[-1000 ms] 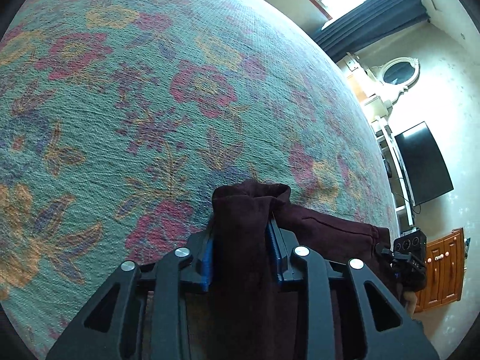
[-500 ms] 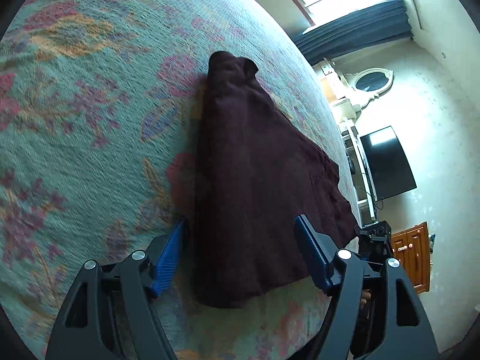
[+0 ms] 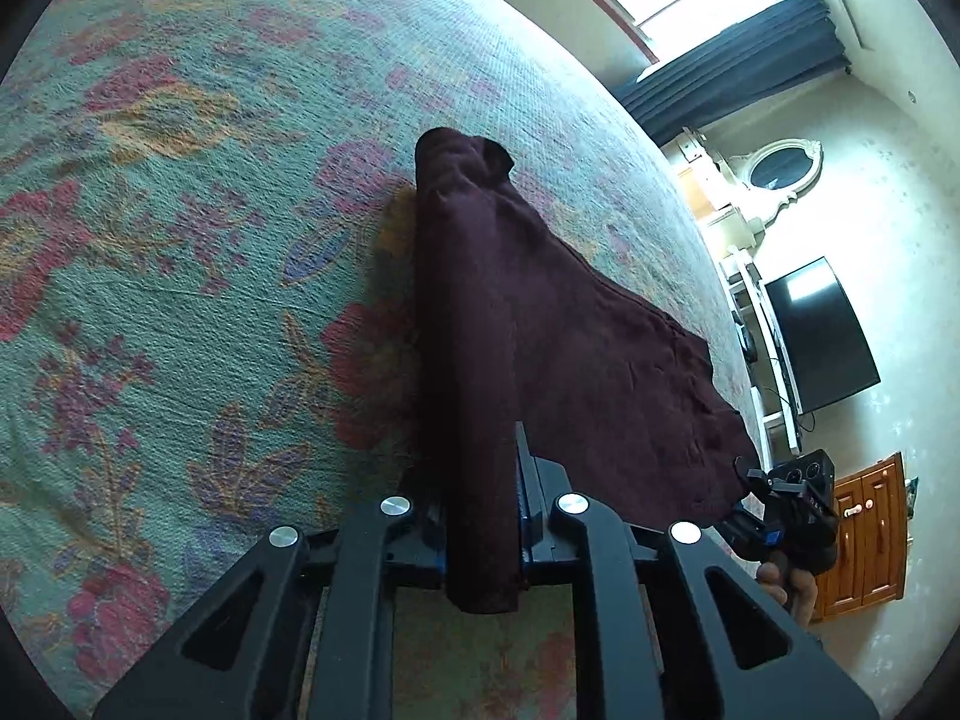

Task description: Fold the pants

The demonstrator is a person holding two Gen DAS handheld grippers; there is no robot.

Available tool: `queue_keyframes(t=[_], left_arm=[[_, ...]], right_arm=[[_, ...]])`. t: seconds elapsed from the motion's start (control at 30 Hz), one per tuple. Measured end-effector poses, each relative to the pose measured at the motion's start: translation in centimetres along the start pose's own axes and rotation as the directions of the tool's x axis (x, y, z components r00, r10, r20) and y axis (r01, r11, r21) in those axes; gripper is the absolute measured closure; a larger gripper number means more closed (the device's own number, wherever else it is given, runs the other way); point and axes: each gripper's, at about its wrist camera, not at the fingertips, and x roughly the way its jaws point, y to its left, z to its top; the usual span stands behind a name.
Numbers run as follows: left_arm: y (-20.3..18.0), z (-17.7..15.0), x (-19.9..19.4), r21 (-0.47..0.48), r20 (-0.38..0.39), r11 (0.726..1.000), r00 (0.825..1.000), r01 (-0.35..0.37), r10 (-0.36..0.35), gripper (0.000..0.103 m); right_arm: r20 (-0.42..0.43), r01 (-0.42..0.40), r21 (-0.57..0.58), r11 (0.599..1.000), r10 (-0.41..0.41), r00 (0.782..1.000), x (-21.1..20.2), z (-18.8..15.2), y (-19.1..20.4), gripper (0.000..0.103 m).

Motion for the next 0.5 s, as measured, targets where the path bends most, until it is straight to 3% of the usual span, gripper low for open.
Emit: queue_keyframes(t=[0.2, 0.5], left_arm=[[1.0, -1.9, 0.2, 0.015, -0.045, 1.0, 0.999, -0.005, 0.006, 0.087], [2.1, -2.7, 1.4, 0.002, -0.044, 1.0, 0.999, 0.004, -0.004, 0.086]], right_arm=[[-0.021, -0.009, 0.059, 0.998, 0.01, 1.0, -0.5, -2.2, -2.9, 0.073], [-0.012, -0.03, 0.088, 0.996, 0.032, 0.999, -0.1, -2.5, -4.4, 0.073]])
